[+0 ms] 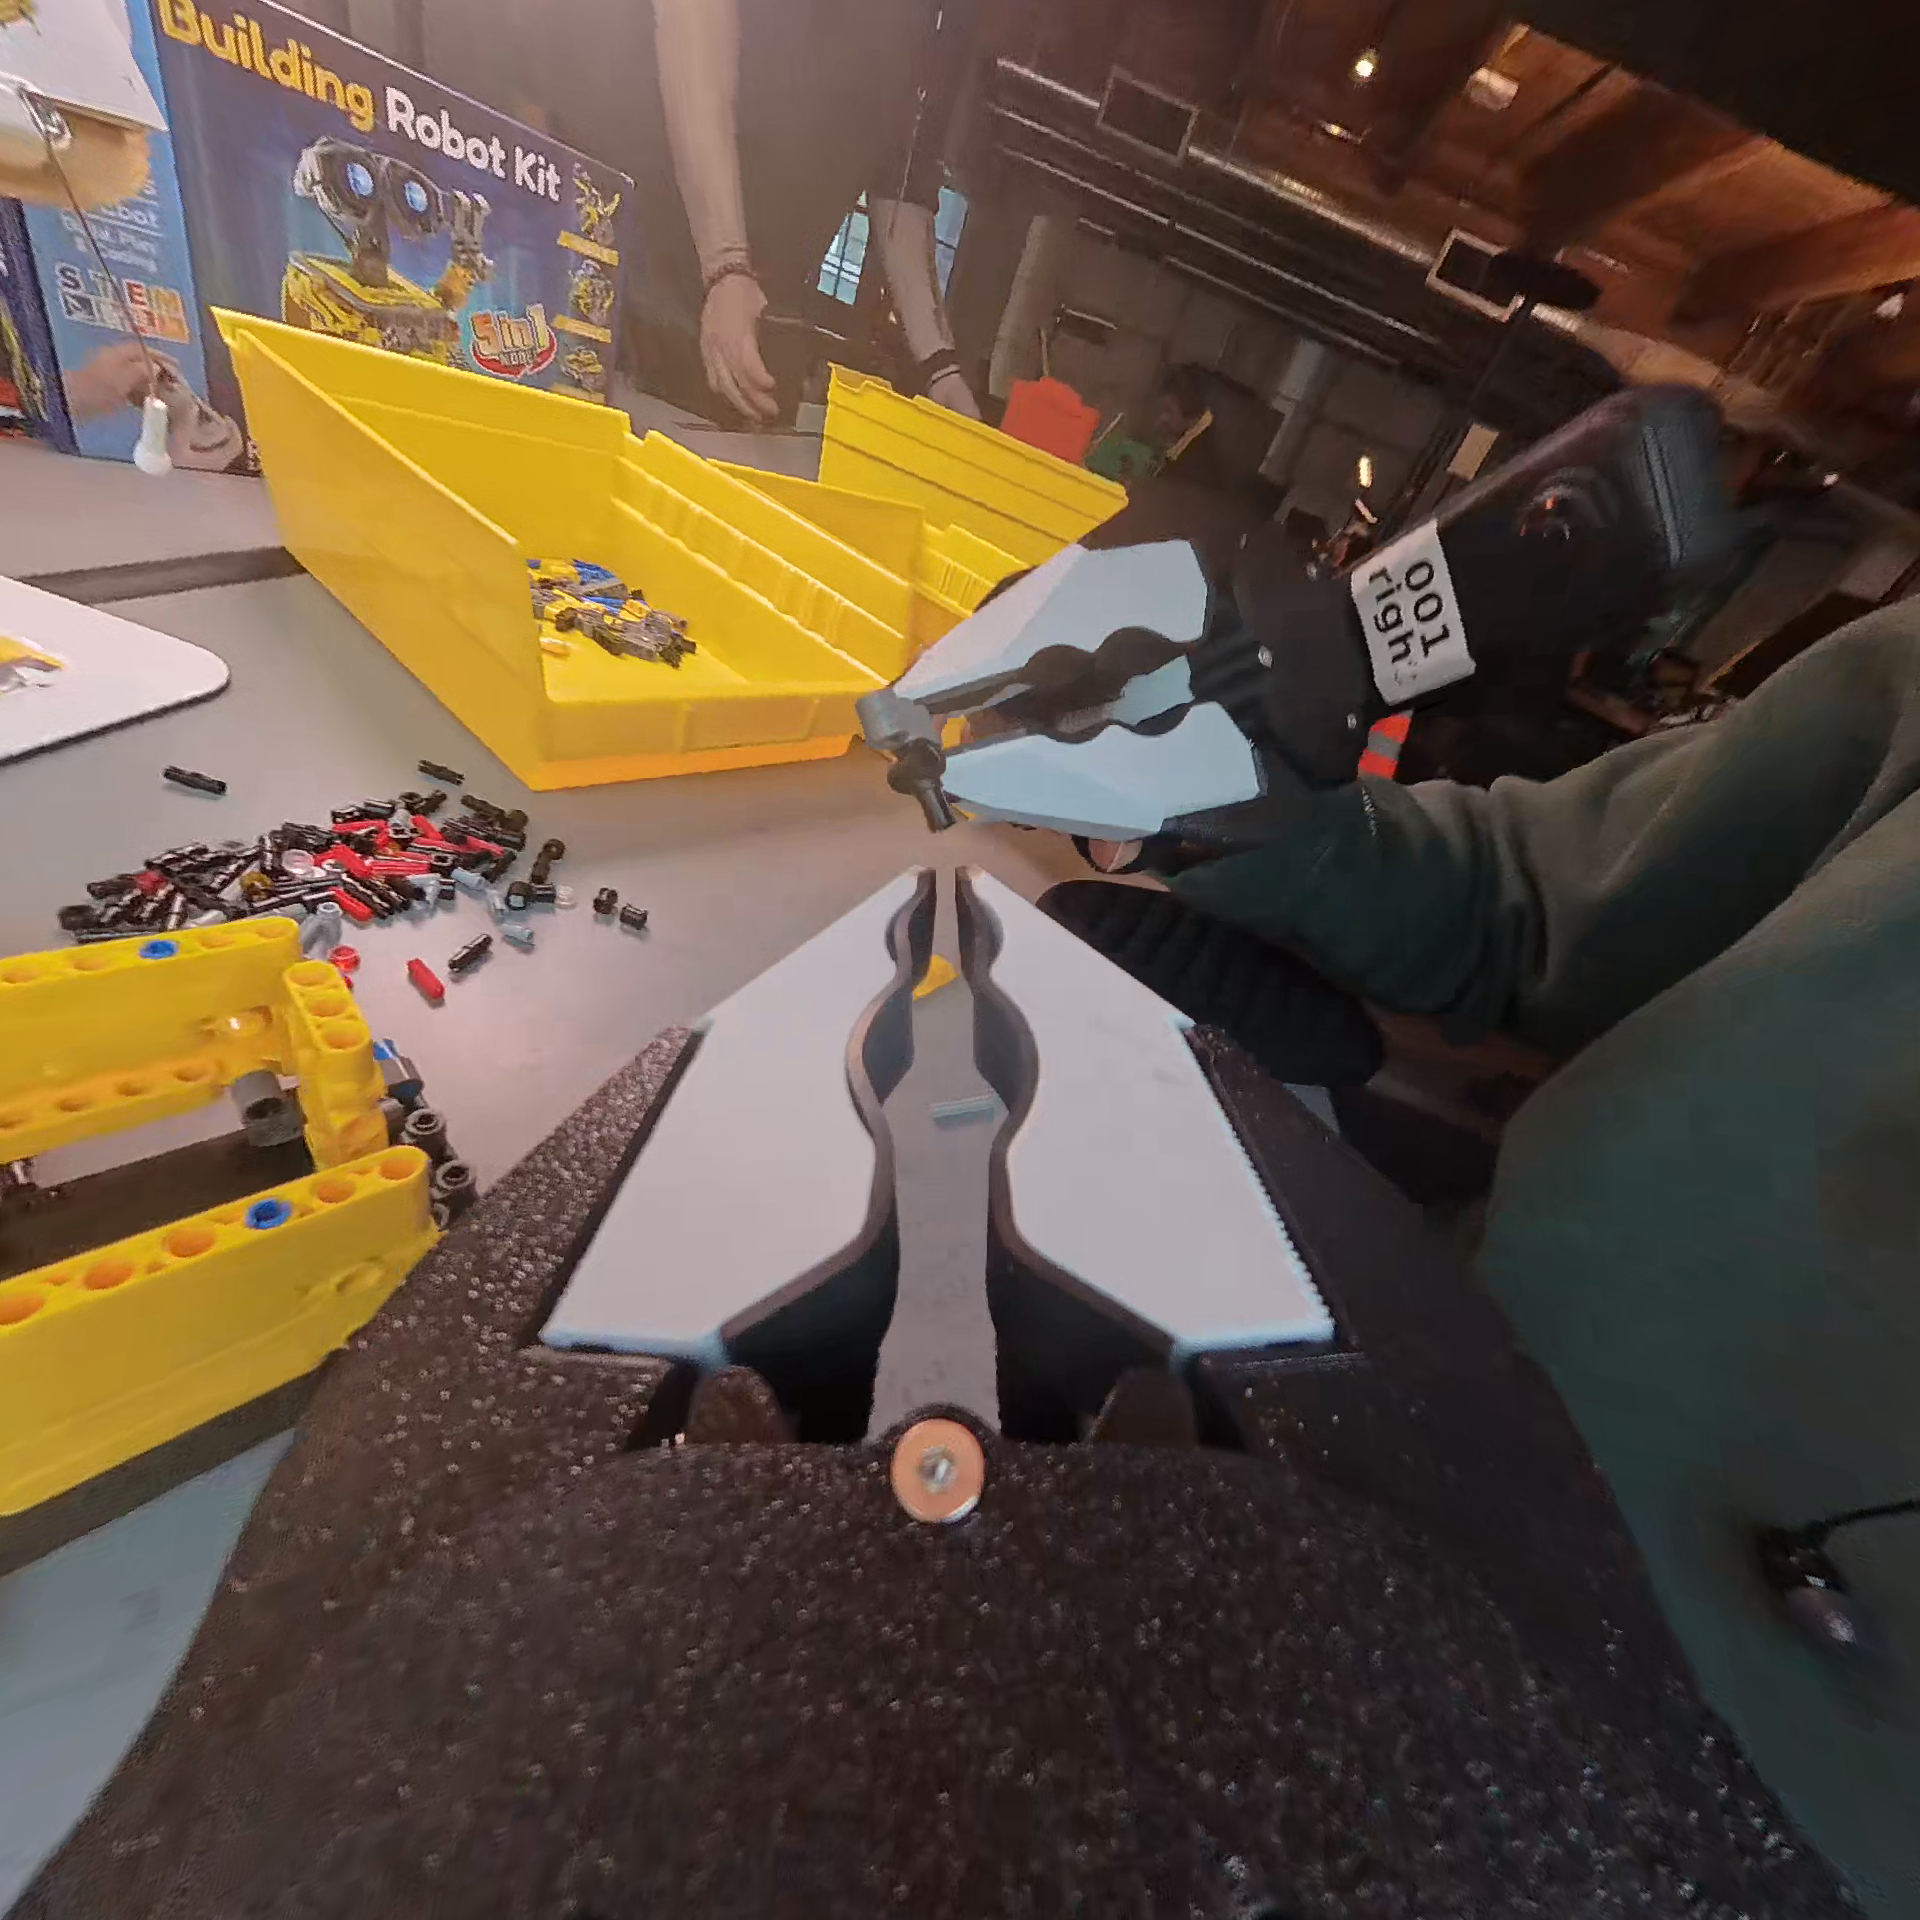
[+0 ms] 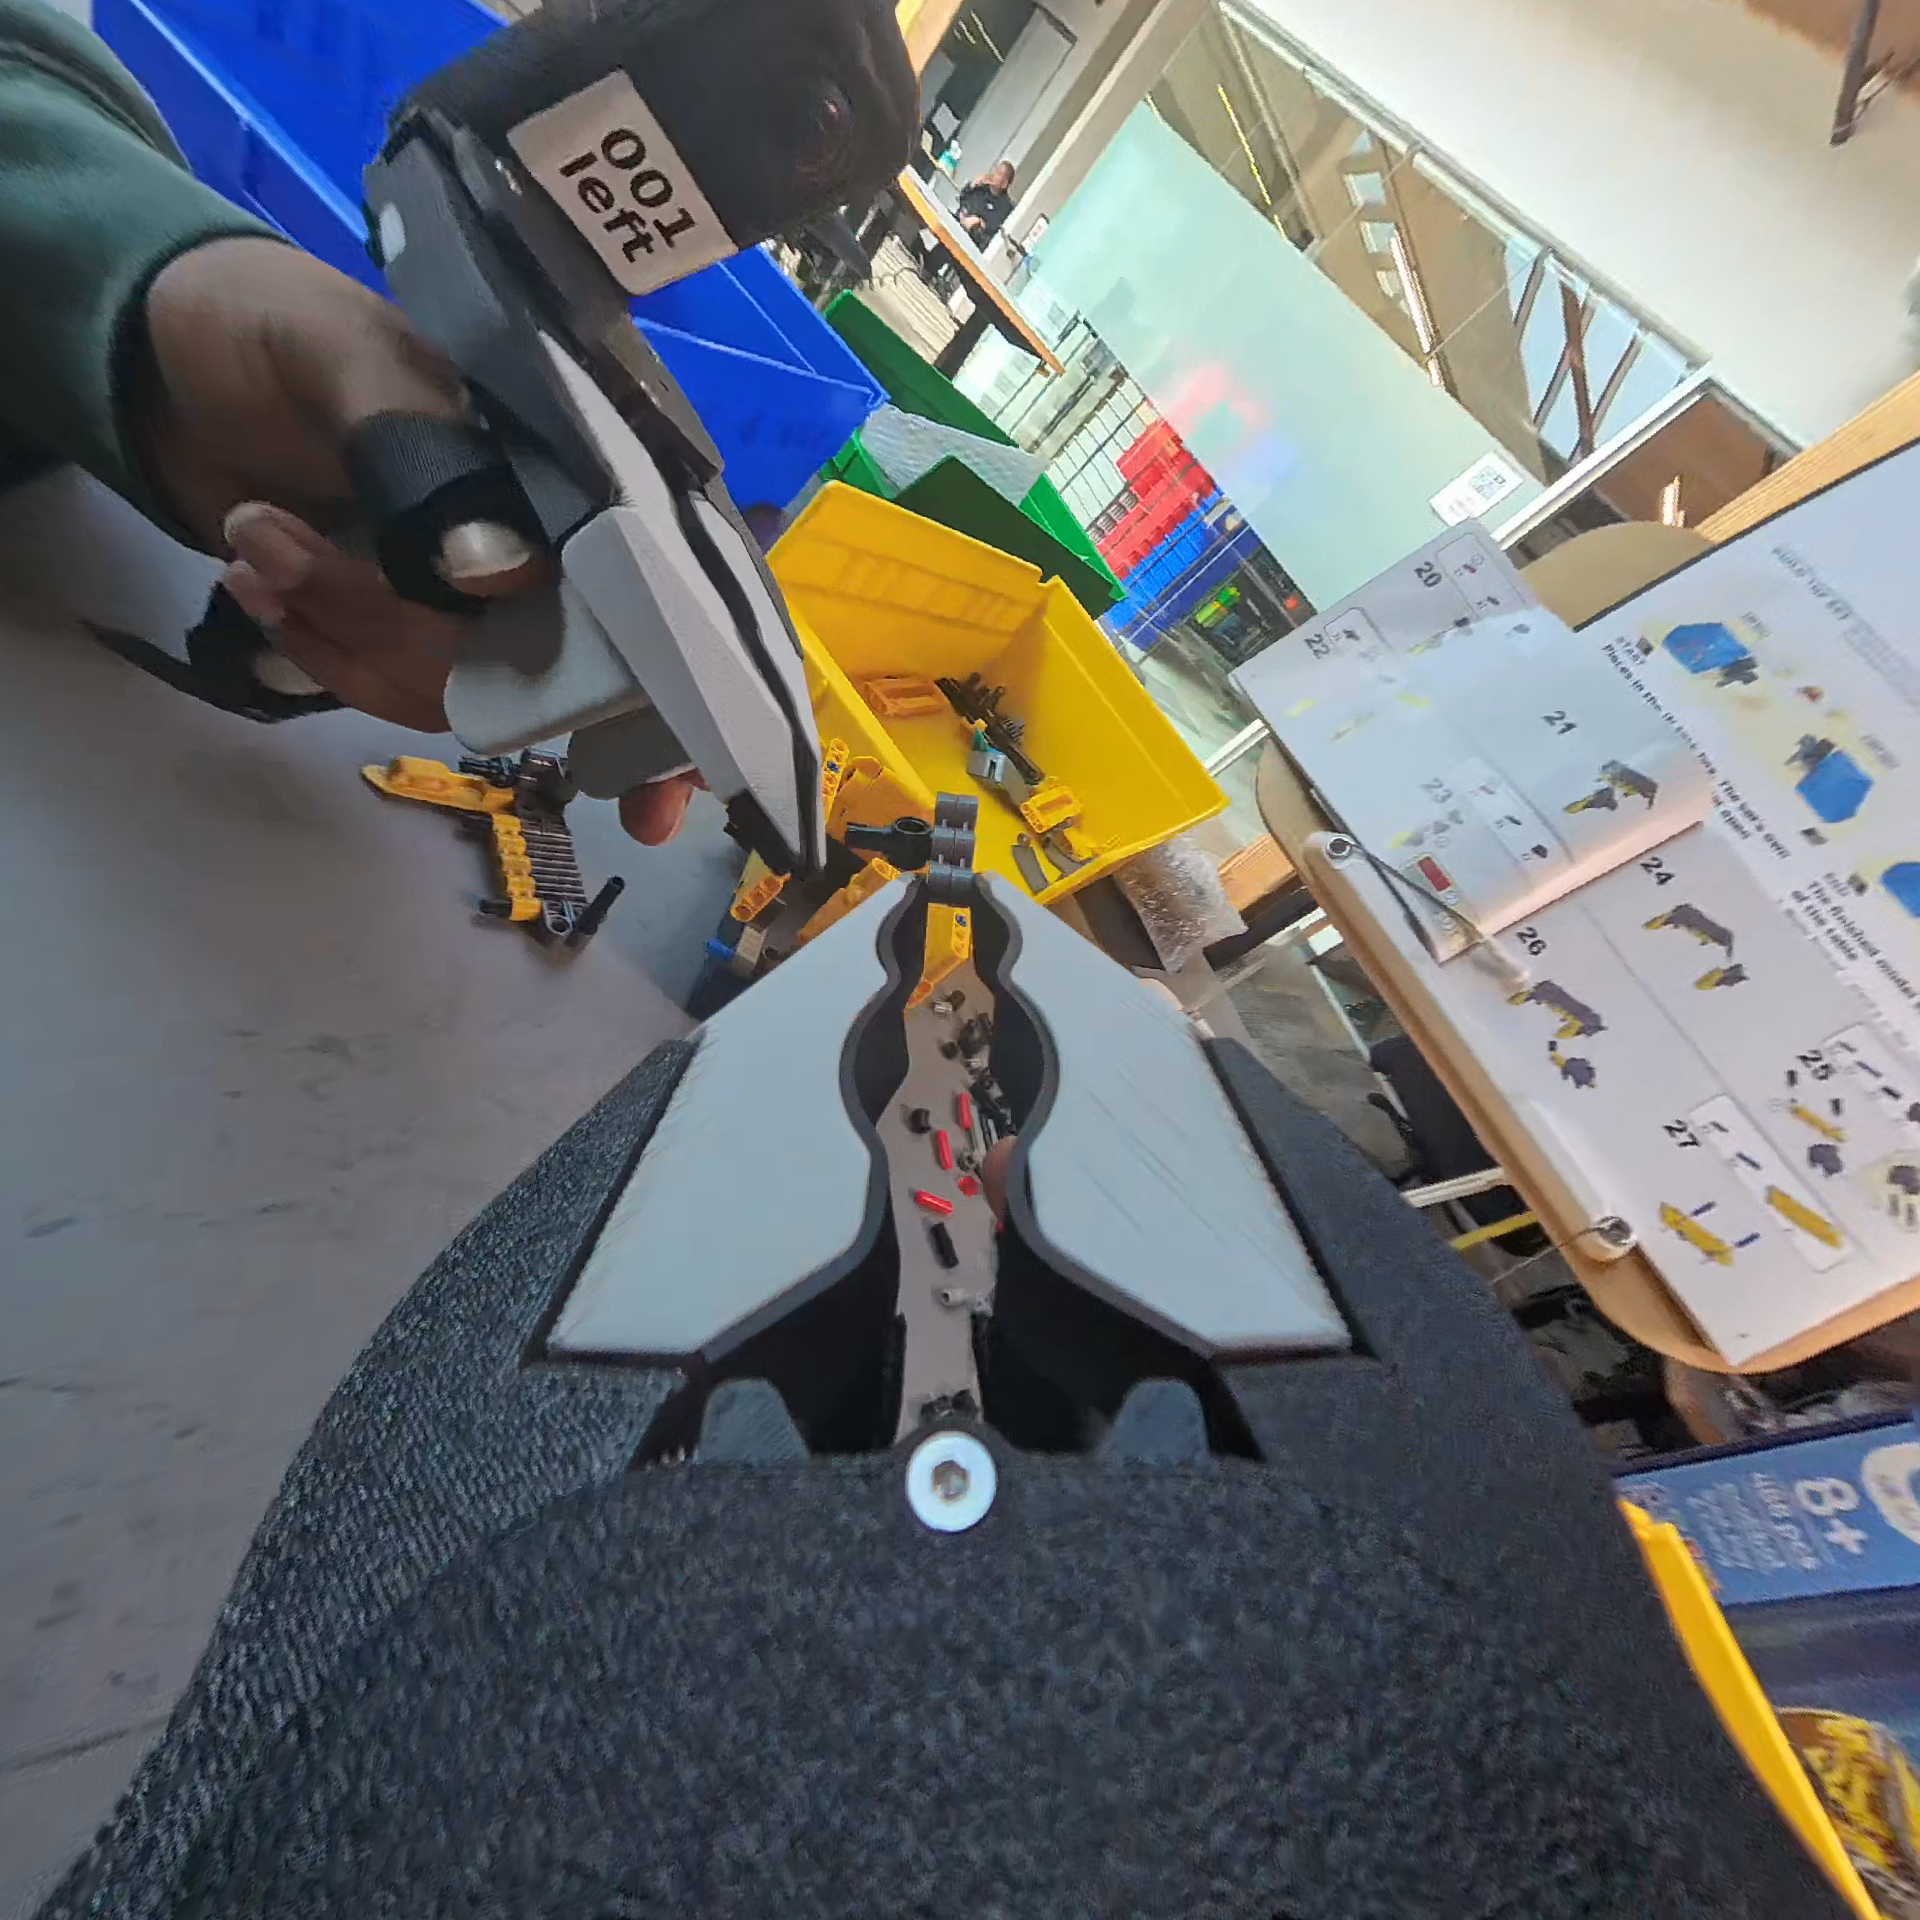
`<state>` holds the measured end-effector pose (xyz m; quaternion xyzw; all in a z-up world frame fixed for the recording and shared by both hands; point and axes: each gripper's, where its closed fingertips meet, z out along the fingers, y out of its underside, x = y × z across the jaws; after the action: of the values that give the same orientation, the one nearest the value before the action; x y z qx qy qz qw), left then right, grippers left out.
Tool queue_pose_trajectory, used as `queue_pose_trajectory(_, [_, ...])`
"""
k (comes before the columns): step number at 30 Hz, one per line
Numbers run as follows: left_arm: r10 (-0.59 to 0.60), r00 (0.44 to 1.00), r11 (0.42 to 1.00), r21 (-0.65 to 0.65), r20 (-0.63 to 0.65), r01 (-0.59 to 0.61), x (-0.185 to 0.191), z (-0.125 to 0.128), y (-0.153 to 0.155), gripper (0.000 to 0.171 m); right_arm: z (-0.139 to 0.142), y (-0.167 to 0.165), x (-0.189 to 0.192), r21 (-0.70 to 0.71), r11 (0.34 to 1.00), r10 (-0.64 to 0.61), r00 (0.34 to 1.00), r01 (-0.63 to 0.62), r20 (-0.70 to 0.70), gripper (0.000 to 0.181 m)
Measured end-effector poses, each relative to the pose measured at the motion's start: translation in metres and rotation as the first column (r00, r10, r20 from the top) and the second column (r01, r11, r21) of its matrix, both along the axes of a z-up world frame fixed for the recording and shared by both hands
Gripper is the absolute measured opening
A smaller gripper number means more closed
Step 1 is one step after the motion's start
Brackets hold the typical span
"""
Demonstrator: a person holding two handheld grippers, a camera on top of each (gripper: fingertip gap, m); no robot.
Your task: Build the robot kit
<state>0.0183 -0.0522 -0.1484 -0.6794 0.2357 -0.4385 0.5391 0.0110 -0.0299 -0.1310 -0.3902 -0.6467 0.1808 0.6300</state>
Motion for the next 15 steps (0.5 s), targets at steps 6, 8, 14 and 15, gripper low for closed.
queue_pose_trajectory(6, [-0.018, 0.997, 0.996, -0.083, 0.080, 0.025, -0.006, -0.001, 0.003, 0.004, -0.005, -0.001, -0.007, 0.170, 0.985, -0.043, 0.998, 0.035, 0.047, 0.007])
queue_pose_trajectory(8, [-0.024, 0.995, 0.993, -0.114, 0.099, 0.036, -0.006, -0.003, 0.004, 0.004, -0.006, -0.002, -0.008, 0.235, 0.971, -0.060, 0.996, 0.044, 0.061, 0.007])
queue_pose_trajectory(14, [0.081, 0.991, 0.996, -0.030, -0.104, -0.084, -0.009, -0.019, 0.012, 0.000, -0.017, 0.002, -0.010, 0.332, 0.940, -0.127, 0.985, 0.081, 0.120, 0.006])
queue_pose_trajectory(15, [0.128, 0.977, 0.992, 0.018, -0.168, -0.126, -0.010, -0.021, 0.014, 0.000, -0.018, 0.003, -0.011, 0.333, 0.938, -0.141, 0.983, 0.095, 0.119, 0.006])
